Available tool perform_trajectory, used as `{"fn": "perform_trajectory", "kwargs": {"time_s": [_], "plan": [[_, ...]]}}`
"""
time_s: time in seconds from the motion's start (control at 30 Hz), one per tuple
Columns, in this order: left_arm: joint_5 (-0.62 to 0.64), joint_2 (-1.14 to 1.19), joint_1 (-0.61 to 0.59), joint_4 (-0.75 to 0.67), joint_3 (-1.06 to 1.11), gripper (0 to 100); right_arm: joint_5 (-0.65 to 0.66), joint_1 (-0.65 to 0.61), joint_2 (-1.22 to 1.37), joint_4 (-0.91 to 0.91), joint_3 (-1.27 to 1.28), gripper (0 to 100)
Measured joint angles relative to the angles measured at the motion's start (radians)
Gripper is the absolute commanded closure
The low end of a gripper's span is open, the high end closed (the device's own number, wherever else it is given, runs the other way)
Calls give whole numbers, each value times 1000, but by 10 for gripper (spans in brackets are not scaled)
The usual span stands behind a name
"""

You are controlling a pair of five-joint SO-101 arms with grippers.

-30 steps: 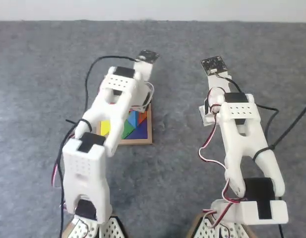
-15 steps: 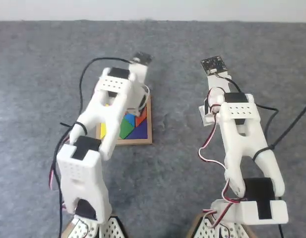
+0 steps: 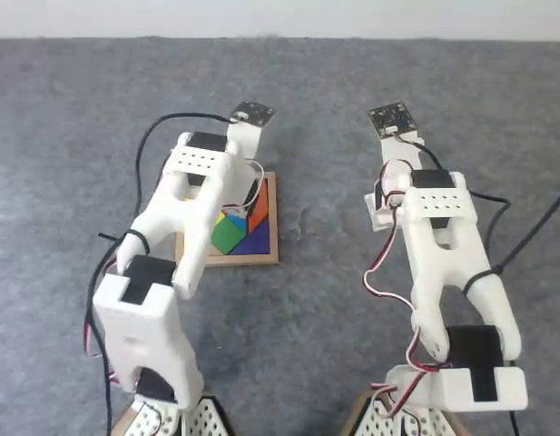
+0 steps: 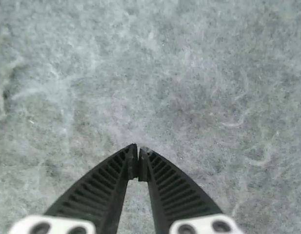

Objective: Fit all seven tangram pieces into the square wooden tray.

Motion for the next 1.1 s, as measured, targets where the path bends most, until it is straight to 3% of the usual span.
{"fn": "perform_trajectory", "kwargs": {"time_s": [0.13,0.27,0.4,0.57,0.7,0.93,1.1], "plan": [[-3,34,6,3,-8,976,0,2,0,0,0,990],[28,-63,-20,12,26,919,0,2,-12,20,0,990],[41,-373,-54,-57,221,882,2,2,-140,91,17,990],[100,-770,-170,-235,632,938,100,8,-368,100,198,989],[106,-910,-275,-318,839,991,152,-31,-514,-34,442,991],[-26,-976,-299,-448,1086,988,163,-29,-753,-308,853,990],[-31,-1068,-307,-549,1195,988,166,-32,-968,-503,1148,991]]}}
